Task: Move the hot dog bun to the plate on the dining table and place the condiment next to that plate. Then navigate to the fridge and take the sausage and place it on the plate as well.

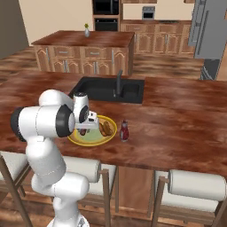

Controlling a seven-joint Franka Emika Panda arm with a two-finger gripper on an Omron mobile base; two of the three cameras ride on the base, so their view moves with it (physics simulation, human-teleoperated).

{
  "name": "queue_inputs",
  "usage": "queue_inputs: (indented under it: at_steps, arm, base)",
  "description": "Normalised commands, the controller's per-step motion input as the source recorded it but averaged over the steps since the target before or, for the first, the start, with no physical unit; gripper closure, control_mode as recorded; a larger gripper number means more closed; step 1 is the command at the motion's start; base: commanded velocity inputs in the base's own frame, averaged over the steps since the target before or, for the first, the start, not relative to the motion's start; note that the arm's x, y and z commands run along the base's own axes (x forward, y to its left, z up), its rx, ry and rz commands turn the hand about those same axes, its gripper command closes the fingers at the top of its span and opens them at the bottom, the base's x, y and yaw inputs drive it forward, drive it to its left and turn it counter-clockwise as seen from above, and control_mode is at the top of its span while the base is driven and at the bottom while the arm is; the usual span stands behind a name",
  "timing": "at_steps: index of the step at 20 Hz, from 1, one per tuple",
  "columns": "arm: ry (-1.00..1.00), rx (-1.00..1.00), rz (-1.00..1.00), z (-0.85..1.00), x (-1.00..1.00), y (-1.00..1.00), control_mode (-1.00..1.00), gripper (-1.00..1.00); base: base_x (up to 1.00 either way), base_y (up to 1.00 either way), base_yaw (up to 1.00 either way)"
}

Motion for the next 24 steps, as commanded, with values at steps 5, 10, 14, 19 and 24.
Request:
queue_inputs:
  at_steps: [5,10,14,19,24]
  arm:
    - [0.0,0.0,0.0,-0.34,0.54,0.0,-1.0,-1.0]
    - [-0.03,0.0,0.0,0.03,0.02,0.0,-1.0,-1.0]
    - [-0.13,0.0,-0.01,0.57,-0.31,0.0,-1.0,-1.0]
    - [-0.2,0.0,0.0,1.0,-0.92,0.0,-1.0,-1.0]
    - [-0.18,0.0,0.0,1.0,-1.0,0.0,-1.0,-1.0]
  base:
    - [0.0,0.0,0.0]
    - [0.0,0.0,0.0]
    - [0.0,0.0,0.0]
    - [0.0,0.0,0.0]
    - [0.0,0.0,0.0]
